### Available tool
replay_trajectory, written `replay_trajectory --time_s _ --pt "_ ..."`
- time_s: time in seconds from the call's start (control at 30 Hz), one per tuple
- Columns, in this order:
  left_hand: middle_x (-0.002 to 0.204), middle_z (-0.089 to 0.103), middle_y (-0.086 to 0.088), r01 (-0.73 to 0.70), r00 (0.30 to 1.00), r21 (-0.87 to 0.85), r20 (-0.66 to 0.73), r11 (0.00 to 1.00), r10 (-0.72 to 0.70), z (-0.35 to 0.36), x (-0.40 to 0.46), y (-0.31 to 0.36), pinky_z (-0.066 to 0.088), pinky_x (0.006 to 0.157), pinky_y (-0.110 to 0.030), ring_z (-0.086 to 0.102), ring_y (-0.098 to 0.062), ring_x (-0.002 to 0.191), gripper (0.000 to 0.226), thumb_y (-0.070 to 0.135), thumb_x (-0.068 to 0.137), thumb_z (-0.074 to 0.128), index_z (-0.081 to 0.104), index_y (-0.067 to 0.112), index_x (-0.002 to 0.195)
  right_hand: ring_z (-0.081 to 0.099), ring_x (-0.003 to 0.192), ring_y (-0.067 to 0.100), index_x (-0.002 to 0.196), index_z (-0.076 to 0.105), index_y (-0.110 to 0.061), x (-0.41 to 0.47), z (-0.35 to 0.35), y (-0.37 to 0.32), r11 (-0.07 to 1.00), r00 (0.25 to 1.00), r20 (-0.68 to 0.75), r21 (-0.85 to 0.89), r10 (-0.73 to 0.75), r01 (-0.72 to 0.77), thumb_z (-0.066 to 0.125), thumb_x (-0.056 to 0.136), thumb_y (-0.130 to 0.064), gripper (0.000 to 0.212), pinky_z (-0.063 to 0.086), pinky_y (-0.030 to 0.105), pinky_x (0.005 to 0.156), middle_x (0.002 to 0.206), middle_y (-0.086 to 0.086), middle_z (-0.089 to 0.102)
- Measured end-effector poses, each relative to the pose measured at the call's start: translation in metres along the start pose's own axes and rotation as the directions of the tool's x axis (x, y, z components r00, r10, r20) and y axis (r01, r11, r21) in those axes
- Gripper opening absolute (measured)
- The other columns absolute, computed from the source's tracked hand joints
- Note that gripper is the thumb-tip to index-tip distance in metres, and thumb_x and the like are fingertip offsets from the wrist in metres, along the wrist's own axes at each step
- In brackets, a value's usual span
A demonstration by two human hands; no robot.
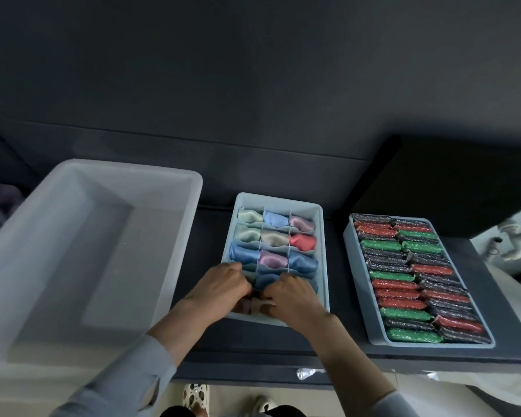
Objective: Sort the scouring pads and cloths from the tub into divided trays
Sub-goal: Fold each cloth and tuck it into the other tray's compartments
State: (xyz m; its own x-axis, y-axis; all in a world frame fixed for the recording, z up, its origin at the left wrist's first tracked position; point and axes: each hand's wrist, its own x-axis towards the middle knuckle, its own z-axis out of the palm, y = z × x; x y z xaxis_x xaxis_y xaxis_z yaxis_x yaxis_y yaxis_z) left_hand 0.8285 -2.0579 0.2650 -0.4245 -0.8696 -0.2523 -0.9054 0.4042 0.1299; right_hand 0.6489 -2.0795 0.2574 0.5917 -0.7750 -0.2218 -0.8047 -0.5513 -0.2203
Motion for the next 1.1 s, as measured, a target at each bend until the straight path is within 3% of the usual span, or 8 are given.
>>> replay_trajectory --time_s 0.27,0.4,0.53,0.63,0.7,0.83,0.97,1.1 --pt "0.106 0.064 -0.002 -0.102 0.993 -0.081 -0.069 0.992 0.097 -0.004 0.015 0.031 0.048 0.083 -0.035 0.053 -0.02 0.107 0.023 0.001 0.089 0.053 0.067 0.015 0.102 0.057 0.103 0.025 0.095 0.074 -0.02 -0.031 -0.008 0.027 0.97 0.981 0.039 -0.163 0.189 -0.181 0.057 0.087 -0.028 0.021 0.043 0.029 0.089 0.095 0.006 0.061" --pt "0.11 0.056 -0.004 -0.126 0.992 -0.019 -0.022 0.992 0.126 -0.004 0.02 0.034 0.044 0.084 -0.031 0.052 -0.019 0.105 0.024 0.0 0.089 0.055 0.068 0.014 0.103 0.063 0.082 0.02 0.07 0.076 -0.025 -0.026 -0.006 0.028 0.95 0.975 0.033 -0.233 0.221 -0.207 0.085 0.063 -0.042 0.02 0.051 0.029 0.075 0.071 0.007 0.067" --pt "0.093 0.052 0.004 -0.147 0.989 -0.06 0.021 0.987 0.149 -0.005 0.025 0.026 0.043 0.073 -0.027 0.058 -0.018 0.092 0.014 0.008 0.089 0.059 0.068 0.019 0.09 0.052 0.112 0.024 0.106 0.074 -0.026 -0.032 -0.002 0.033 0.965 0.968 0.039 -0.101 0.249 -0.244 0.056 0.091 -0.043 0.03 0.04 0.031 0.097 0.102 0.009 0.063" --pt "0.08 0.057 0.012 -0.146 0.989 -0.149 -0.041 0.978 0.142 -0.011 0.036 0.029 0.043 0.066 -0.024 0.059 -0.009 0.077 0.015 0.038 0.088 0.066 0.07 0.025 0.083 0.059 0.087 0.023 0.082 0.071 -0.024 -0.055 -0.011 0.049 0.958 0.92 -0.279 0.164 0.274 -0.235 0.057 0.086 -0.034 0.018 0.045 0.026 0.065 0.07 -0.003 0.054" --pt "0.096 0.066 0.01 -0.15 0.981 -0.186 -0.15 0.971 0.123 -0.015 0.051 0.039 0.05 0.075 -0.028 0.061 -0.008 0.088 0.015 0.04 0.09 0.063 0.072 0.028 0.092 0.06 0.076 0.019 0.082 0.074 -0.019 -0.077 -0.013 0.075 0.946 0.778 -0.538 0.202 0.325 -0.255 0.07 0.083 -0.012 0.009 0.049 0.027 0.058 0.065 -0.003 0.064" --pt "0.119 0.065 0.006 -0.218 0.932 -0.259 -0.341 0.941 0.123 -0.026 0.09 0.094 0.051 0.091 -0.035 0.06 -0.014 0.107 0.028 0.032 0.094 0.06 0.066 0.025 0.12 0.063 0.105 0.025 0.122 0.068 -0.019 -0.121 -0.023 0.154 0.876 0.629 -0.627 0.202 0.46 -0.439 0.07 0.088 -0.015 0.035 0.054 0.041 0.09 0.111 0.003 0.073" --pt "0.155 0.033 -0.004 -0.204 0.935 -0.233 -0.333 0.951 0.119 -0.029 0.142 0.169 0.023 0.117 -0.028 0.034 -0.019 0.141 0.056 0.034 0.102 0.044 0.029 0.013 0.152 0.022 0.148 0.027 0.151 0.029 -0.032 -0.133 -0.029 0.227 0.797 0.725 -0.349 0.133 0.594 -0.589 0.022 0.098 -0.06 0.061 0.023 0.049 0.116 0.156 -0.001 0.034" --pt "0.162 -0.009 -0.014 -0.007 0.986 -0.172 -0.165 0.985 -0.022 -0.009 0.187 0.222 -0.007 0.121 -0.034 -0.008 -0.026 0.15 0.071 0.045 0.104 0.025 -0.006 0.005 0.153 -0.016 0.149 0.019 0.153 -0.005 -0.034 -0.132 -0.003 0.252 0.839 0.821 -0.177 0.087 0.543 -0.537 -0.006 0.09 -0.067 0.071 -0.004 0.041 0.122 0.163 -0.007 -0.007"
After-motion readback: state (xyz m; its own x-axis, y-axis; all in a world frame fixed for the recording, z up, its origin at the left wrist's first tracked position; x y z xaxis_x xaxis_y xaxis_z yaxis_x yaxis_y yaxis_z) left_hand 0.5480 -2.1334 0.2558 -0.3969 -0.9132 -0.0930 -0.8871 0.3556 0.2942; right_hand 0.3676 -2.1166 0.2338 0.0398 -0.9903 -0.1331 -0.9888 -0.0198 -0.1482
